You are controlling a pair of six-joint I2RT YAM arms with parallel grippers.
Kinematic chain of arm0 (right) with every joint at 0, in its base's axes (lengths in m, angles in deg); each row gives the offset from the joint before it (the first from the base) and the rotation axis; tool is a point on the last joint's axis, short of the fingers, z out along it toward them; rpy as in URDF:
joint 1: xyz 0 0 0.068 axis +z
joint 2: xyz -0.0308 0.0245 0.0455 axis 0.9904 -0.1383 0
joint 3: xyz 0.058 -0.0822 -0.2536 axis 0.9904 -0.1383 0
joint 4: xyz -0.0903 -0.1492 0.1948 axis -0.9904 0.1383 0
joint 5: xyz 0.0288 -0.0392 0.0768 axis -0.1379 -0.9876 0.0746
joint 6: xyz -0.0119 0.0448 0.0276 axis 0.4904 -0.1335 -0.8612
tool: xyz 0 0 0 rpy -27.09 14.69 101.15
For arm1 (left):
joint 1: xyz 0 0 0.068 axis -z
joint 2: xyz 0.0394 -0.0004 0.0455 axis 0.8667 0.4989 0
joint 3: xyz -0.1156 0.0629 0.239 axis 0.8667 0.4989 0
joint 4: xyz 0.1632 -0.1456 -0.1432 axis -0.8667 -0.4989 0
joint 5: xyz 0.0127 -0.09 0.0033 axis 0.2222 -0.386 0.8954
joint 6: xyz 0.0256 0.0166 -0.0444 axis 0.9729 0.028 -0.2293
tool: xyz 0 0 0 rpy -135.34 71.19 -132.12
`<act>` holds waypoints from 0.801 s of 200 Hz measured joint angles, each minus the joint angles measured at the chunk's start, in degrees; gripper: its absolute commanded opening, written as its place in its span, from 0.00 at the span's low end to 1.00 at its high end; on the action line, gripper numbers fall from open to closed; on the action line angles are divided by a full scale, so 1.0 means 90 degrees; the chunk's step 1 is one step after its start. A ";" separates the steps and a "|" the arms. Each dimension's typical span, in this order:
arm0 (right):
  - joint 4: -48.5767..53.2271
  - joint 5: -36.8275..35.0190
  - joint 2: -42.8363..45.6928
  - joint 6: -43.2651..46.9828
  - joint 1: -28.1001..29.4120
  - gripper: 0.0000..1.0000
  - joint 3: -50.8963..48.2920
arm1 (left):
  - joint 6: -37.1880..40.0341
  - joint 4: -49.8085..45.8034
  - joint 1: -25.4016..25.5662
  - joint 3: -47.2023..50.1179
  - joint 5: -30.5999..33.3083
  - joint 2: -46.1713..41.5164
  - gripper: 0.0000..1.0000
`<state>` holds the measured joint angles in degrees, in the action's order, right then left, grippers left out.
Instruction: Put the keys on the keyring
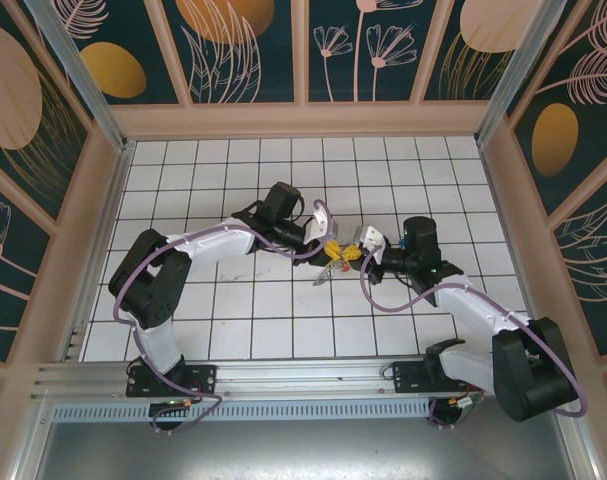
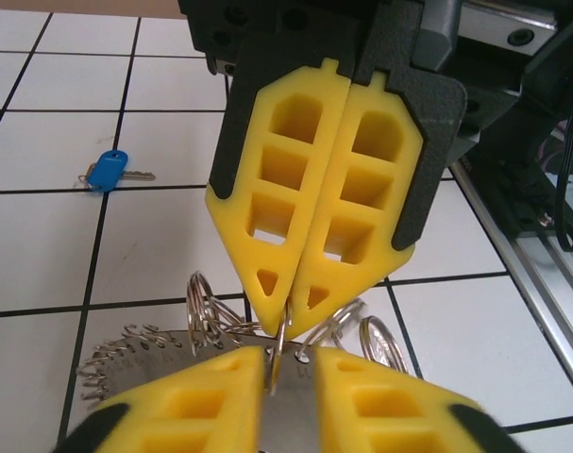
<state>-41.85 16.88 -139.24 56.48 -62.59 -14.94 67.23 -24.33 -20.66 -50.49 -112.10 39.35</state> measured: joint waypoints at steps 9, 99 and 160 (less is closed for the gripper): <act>-0.0002 0.0022 -0.0007 0.0002 0.0002 0.00 0.0000 | 0.0015 -0.0007 0.0000 -0.0007 0.0010 0.0000 0.14; 0.0007 0.0000 -0.0114 0.0075 -0.0022 0.06 0.0010 | -0.0017 0.0085 0.0005 0.0068 0.0155 -0.0015 0.00; 0.0022 -0.0095 -0.0112 0.0248 -0.0015 0.10 0.0049 | -0.0469 0.0661 0.0056 0.0425 0.0430 -0.0243 0.00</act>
<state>-41.66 16.03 -140.25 58.71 -62.72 -14.51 63.01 -18.39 -20.15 -46.66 -108.24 37.16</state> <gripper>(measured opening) 0.095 0.059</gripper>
